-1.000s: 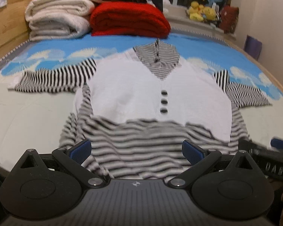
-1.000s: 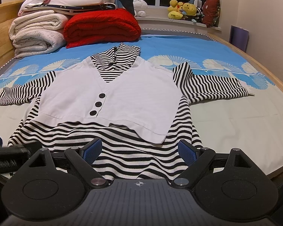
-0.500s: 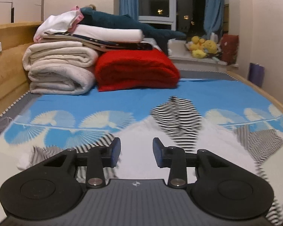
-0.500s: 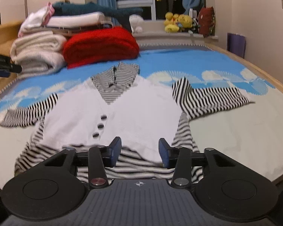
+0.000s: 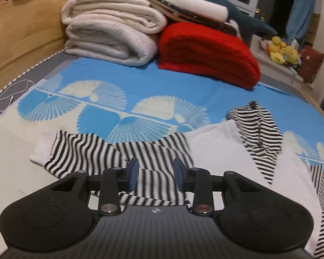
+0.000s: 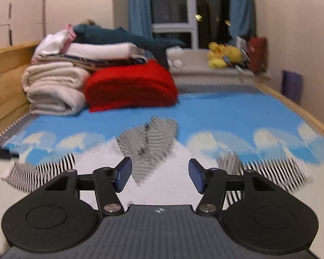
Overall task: Fold small clothes
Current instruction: 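Grasp the white cuff of a striped sleeve with the left tool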
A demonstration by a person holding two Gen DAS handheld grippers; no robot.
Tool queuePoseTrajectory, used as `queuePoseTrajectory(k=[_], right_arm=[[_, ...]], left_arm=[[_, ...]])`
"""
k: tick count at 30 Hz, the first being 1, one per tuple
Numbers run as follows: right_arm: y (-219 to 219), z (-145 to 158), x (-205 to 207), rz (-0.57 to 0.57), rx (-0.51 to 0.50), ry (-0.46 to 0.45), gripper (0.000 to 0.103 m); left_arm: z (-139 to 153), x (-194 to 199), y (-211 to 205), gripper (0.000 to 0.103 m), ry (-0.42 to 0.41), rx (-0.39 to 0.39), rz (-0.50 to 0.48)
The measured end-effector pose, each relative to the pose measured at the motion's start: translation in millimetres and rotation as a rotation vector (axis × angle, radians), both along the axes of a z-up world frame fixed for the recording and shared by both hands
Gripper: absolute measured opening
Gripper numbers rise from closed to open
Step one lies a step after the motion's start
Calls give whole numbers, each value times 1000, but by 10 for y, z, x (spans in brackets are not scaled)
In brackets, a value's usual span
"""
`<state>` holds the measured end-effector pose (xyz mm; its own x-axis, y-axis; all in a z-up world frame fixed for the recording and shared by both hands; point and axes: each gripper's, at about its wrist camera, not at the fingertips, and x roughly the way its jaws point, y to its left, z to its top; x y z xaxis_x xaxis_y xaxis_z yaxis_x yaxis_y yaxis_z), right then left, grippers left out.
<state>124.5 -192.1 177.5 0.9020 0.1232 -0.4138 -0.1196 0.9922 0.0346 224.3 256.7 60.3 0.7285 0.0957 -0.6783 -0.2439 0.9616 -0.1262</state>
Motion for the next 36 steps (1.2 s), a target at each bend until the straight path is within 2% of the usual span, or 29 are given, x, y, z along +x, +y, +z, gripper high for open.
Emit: queuePoseTrajectory(k=[4,6,8,11,18,20,23,27,29,31,32,34,36], right_arm=[[134,39,458,90,15,-47,61],[95,-63,585,92,52,-29,61],[35,-210,665,64,72,28,62],[26,-319,800,48,80,104,62],[-110,-303,1014,26,29,81,61],[-194,-328,1076,7,40,114,61],[-270,-389,1160,-11,64,155,61],[-310,-473,1236,-26,86,194,53],[-316,-503,1269,-29,93,206,49],[-329,-509,1295,-36,87,208,43],[-355,-512,1302,-40,84,207,42],[-389,-507,1319,-47,83,208,37],[-443,-507,1316,-56,80,208,36]], left_arm=[[-69,41,149,38,33,13,35],[-139,55,236,38,55,21,64],[-222,71,379,38,74,3,102],[-402,114,700,39,103,-75,185],[-949,159,1517,42,179,-263,441],[-1081,144,1681,47,187,-315,485],[-1214,116,1880,47,203,-366,554],[-1299,126,2036,47,177,-432,595],[-1289,140,2074,43,158,-434,611],[-1272,170,2078,9,168,-421,628],[-1242,179,2059,5,179,-405,645],[-1124,250,1956,4,171,-350,667],[-827,345,1704,4,127,-248,631]])
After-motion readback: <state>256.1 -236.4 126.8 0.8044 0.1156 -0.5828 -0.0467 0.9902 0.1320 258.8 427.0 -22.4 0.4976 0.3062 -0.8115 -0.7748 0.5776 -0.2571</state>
